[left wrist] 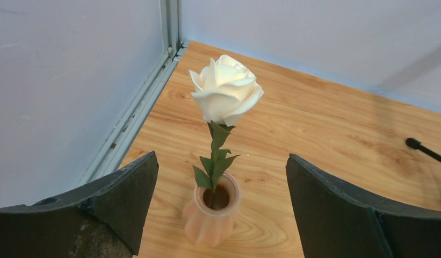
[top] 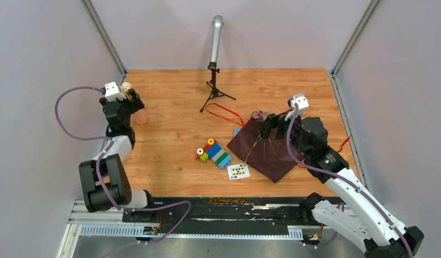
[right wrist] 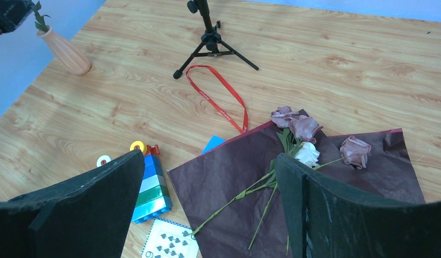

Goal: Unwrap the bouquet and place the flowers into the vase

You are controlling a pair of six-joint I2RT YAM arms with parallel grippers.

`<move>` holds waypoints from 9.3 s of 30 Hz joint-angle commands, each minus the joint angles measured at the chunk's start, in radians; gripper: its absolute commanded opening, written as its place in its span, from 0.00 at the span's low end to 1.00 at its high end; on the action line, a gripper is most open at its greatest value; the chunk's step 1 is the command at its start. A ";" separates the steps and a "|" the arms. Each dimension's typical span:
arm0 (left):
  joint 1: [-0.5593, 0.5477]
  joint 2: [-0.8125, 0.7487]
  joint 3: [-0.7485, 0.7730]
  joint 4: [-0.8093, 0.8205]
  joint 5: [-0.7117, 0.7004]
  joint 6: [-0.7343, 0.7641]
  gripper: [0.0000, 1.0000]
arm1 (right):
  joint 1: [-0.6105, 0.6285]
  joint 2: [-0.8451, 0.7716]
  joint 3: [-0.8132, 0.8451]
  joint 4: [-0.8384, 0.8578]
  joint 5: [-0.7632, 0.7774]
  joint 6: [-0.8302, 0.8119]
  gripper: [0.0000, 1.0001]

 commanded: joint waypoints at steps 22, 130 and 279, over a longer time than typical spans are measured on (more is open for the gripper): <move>-0.321 -0.211 0.460 -0.940 0.260 0.012 0.97 | -0.143 0.225 0.110 -0.219 -0.124 0.129 0.79; -0.928 -0.230 0.156 0.113 0.631 -0.849 0.16 | 0.049 0.220 0.159 0.310 -0.821 0.197 0.00; -0.021 -0.192 0.370 -0.688 0.046 -0.041 0.90 | -0.008 -0.154 -0.050 -0.035 -0.301 -0.015 0.72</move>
